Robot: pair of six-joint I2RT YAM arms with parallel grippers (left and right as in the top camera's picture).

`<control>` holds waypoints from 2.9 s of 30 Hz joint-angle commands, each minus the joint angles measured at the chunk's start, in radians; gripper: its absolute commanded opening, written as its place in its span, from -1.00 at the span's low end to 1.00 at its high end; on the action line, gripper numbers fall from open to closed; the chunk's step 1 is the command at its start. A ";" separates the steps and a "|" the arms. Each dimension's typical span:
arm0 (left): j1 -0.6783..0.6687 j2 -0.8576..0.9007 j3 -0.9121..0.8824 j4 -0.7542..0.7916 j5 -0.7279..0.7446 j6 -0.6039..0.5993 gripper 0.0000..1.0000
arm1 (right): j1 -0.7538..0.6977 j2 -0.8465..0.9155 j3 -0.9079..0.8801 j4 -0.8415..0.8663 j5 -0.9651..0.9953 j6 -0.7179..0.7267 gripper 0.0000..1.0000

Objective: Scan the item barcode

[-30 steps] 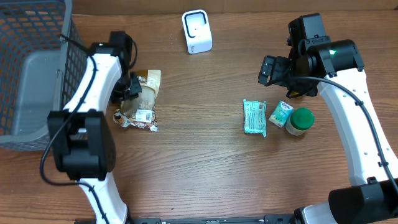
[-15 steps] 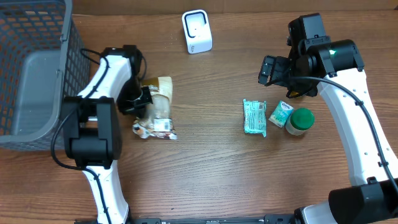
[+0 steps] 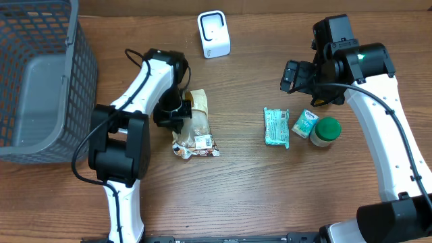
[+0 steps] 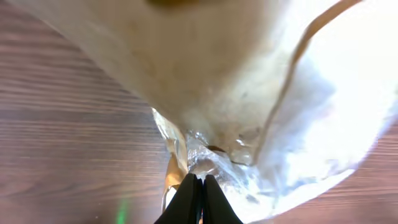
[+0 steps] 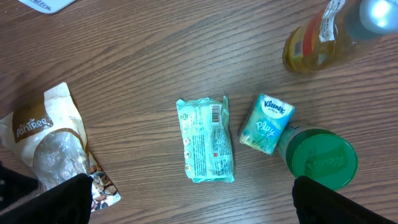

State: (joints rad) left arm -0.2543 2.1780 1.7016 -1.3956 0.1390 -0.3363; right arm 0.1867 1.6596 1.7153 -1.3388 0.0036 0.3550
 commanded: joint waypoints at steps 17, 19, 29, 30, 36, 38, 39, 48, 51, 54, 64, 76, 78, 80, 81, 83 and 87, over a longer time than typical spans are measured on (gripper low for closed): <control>0.004 -0.045 0.079 0.144 0.007 -0.065 0.08 | 0.002 -0.014 0.006 0.002 -0.002 -0.005 1.00; 0.004 -0.045 0.077 0.146 0.006 -0.073 0.10 | 0.002 -0.014 0.006 0.003 -0.002 -0.005 1.00; 0.001 -0.045 -0.032 0.239 -0.047 -0.208 0.15 | 0.002 -0.014 0.006 0.003 -0.002 -0.005 1.00; 0.001 -0.045 -0.045 0.250 -0.053 -0.212 0.16 | 0.002 -0.014 0.006 0.002 -0.002 -0.005 1.00; -0.003 -0.045 -0.106 0.280 -0.061 -0.215 0.15 | 0.002 -0.014 0.006 0.003 -0.002 -0.005 1.00; -0.003 -0.045 -0.123 0.288 -0.061 -0.218 0.15 | 0.002 -0.014 0.006 0.002 -0.002 -0.005 1.00; -0.003 -0.045 -0.131 0.294 -0.061 -0.218 0.15 | 0.002 -0.014 0.006 0.002 -0.002 -0.005 1.00; -0.003 -0.045 -0.188 0.346 -0.061 -0.225 0.04 | 0.002 -0.014 0.006 0.003 -0.002 -0.005 1.00; 0.000 -0.047 -0.178 0.344 -0.061 -0.218 -0.10 | 0.002 -0.014 0.006 0.002 -0.002 -0.005 1.00; 0.012 -0.049 -0.124 0.312 -0.060 -0.217 -0.16 | 0.002 -0.014 0.006 0.003 -0.002 -0.005 1.00; 0.019 -0.049 0.055 0.193 -0.083 -0.165 0.22 | 0.002 -0.014 0.006 0.003 -0.002 -0.005 1.00; 0.018 -0.045 -0.032 0.238 -0.153 -0.170 1.00 | 0.002 -0.014 0.006 0.003 -0.002 -0.005 1.00; 0.018 -0.045 -0.058 0.267 -0.146 -0.170 0.98 | 0.002 -0.014 0.006 0.003 -0.002 -0.005 1.00; 0.018 -0.045 -0.085 0.298 -0.142 -0.170 0.95 | 0.002 -0.014 0.006 0.002 -0.002 -0.005 1.00; 0.018 -0.045 -0.097 0.311 -0.142 -0.170 0.93 | 0.002 -0.014 0.006 0.002 -0.002 -0.005 1.00; 0.018 -0.045 -0.121 0.336 -0.142 -0.169 0.89 | 0.002 -0.014 0.006 0.002 -0.002 -0.005 1.00; 0.018 -0.045 -0.160 0.386 -0.141 -0.170 0.78 | 0.002 -0.014 0.006 0.003 -0.002 -0.005 1.00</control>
State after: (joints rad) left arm -0.2398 2.1338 1.5726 -1.0302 0.0071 -0.5137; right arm 0.1867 1.6596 1.7153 -1.3388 0.0036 0.3550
